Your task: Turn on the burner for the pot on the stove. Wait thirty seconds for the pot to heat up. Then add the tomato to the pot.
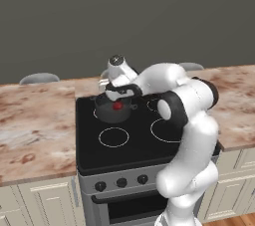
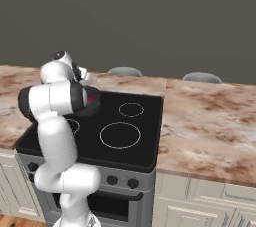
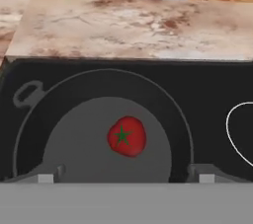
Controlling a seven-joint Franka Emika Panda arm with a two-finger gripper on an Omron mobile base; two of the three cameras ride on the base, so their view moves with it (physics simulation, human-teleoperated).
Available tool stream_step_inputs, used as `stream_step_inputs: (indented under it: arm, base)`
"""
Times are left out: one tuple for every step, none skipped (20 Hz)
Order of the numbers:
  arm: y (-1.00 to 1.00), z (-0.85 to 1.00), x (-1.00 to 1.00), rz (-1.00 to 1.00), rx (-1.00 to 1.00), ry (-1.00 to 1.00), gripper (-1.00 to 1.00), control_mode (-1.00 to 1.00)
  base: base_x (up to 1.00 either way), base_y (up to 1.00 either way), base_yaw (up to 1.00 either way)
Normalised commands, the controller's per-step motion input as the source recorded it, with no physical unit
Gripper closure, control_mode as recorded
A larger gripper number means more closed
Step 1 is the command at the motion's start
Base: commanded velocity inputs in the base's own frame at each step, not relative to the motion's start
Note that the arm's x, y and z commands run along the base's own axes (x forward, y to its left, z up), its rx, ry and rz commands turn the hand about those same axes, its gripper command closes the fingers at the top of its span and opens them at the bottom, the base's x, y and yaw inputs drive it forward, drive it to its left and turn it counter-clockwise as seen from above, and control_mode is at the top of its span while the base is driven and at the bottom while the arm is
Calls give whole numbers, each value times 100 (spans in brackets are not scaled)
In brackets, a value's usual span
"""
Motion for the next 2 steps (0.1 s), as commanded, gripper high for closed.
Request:
stream_step_inputs:
  arm:
    - [-22, 59, -100, -13, 12, -10, -100, -100]
    - [-26, 44, -100, -14, 12, -4, -100, -100]
  base:
    - [0, 0, 0]
    - [0, 0, 0]
